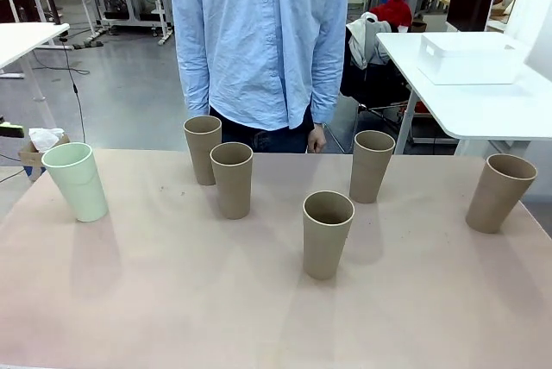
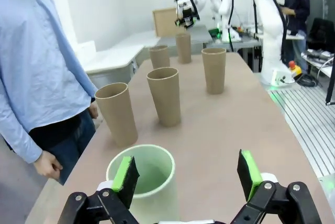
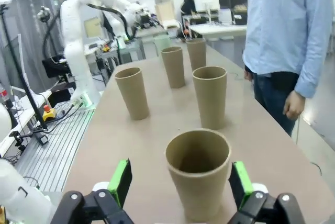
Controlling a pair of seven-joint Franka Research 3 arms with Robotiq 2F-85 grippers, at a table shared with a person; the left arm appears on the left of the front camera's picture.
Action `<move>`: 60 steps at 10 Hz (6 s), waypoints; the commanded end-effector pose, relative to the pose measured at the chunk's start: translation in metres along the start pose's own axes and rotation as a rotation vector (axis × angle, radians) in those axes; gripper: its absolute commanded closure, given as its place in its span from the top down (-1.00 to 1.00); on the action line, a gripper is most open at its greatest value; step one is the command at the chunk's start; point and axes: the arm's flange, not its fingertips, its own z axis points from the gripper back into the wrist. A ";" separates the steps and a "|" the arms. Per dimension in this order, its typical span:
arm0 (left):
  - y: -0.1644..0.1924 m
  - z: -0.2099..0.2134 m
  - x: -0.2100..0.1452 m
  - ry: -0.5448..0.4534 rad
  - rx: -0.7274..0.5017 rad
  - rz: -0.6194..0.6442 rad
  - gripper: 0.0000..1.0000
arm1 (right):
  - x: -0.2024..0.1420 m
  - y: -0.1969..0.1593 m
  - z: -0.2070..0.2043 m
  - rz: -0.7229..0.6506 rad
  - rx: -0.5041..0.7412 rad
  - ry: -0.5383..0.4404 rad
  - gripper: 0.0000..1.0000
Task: Stack the cups and store them in the basket.
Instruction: Pick up two Reusable plastic cups , one in each hand.
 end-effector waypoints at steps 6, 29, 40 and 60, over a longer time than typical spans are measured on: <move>0.048 0.013 -0.079 -0.090 0.112 -0.009 1.00 | -0.076 -0.017 -0.035 0.096 0.008 -0.118 1.00; 0.075 -0.052 -0.157 -0.006 0.023 0.112 1.00 | -0.117 -0.041 -0.101 0.123 -0.074 -0.160 1.00; 0.060 -0.098 -0.145 -0.072 -0.074 0.107 1.00 | -0.124 -0.048 -0.117 0.069 -0.070 -0.142 1.00; 0.044 -0.115 -0.138 -0.185 -0.143 0.091 0.63 | -0.116 -0.034 -0.135 0.025 -0.014 -0.093 0.60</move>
